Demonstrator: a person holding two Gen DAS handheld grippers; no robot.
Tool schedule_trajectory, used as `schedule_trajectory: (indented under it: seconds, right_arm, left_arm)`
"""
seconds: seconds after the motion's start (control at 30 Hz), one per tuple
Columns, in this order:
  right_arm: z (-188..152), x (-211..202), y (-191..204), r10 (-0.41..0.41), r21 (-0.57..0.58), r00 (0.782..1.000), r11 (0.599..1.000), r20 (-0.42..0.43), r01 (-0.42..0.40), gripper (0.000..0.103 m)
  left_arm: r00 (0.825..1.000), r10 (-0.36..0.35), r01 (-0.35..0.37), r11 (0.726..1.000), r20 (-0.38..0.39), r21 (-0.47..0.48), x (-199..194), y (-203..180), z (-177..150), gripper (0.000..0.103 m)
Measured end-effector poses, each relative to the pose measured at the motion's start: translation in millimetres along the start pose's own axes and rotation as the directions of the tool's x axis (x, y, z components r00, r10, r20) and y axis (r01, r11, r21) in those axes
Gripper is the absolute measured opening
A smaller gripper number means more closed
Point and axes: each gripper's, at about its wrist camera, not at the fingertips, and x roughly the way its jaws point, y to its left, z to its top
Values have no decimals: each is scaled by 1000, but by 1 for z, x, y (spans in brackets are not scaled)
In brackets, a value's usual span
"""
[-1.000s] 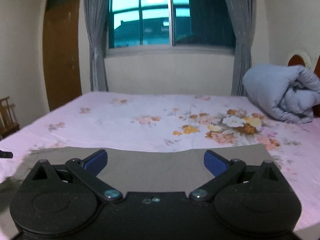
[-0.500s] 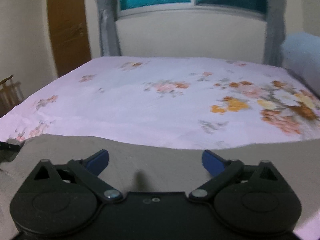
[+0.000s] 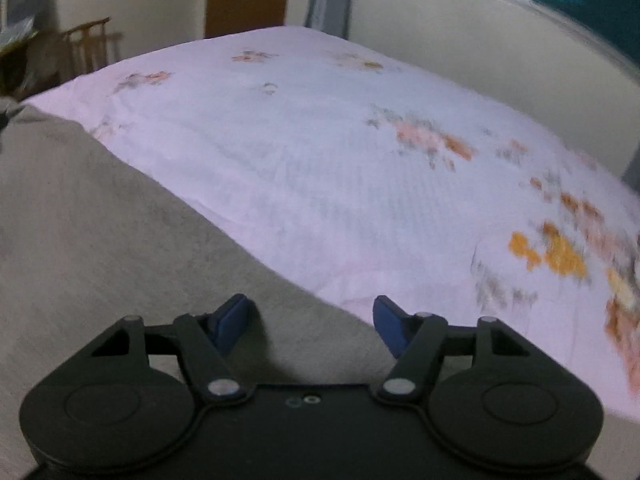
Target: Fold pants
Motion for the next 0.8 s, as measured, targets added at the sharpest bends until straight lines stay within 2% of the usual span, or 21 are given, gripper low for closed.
schedule_trajectory:
  seconds: [0.07, 0.13, 0.2, 0.23, 0.27, 0.4, 0.53, 0.6, 0.7, 0.8]
  right_arm:
    - [1, 2, 1, 10, -53, 1000, 999, -11, -11, 66]
    - [2, 9, -2, 38, -79, 998, 996, -44, -41, 65]
    - [3, 11, -8, 114, -31, 991, 993, -69, -117, 41]
    - [3, 9, -6, 117, -42, 991, 992, -63, -120, 5]
    - [3, 5, -2, 102, -68, 993, 992, -55, -106, 0]
    - [4, -36, 1, 76, -43, 997, 996, 32, -74, 0]
    - [4, -118, 12, 45, -82, 993, 996, 109, -36, 0]
    - [-2, -163, 33, 20, -135, 991, 991, 134, -1, 0]
    - [-31, -233, 73, -5, -189, 988, 981, 152, 34, 0]
    - [-74, -271, 127, -43, -229, 992, 971, 122, 70, 0]
  left_arm:
    - [1000, 0, 0, 1000, -6, 11, 2, 1, 1, 19]
    - [1000, 0, 0, 1000, -10, 10, 1, 2, 0, 19]
    - [1000, 2, -2, 1000, -21, 8, 5, 3, 0, 19]
    - [1000, 5, -5, 1000, -29, 7, 6, 3, -1, 19]
    - [999, 9, -9, 1000, -33, 12, 8, 3, -1, 19]
    - [999, -32, 32, 999, 3, 21, 1, 4, 0, 19]
    - [988, -133, 132, 991, 83, 22, -43, 11, 0, 19]
    - [970, -201, 199, 980, 135, 24, -78, 15, -6, 19]
    - [952, -263, 258, 965, 160, 48, -125, 18, -27, 19]
    - [947, -285, 281, 959, 148, 48, -161, 22, -62, 23]
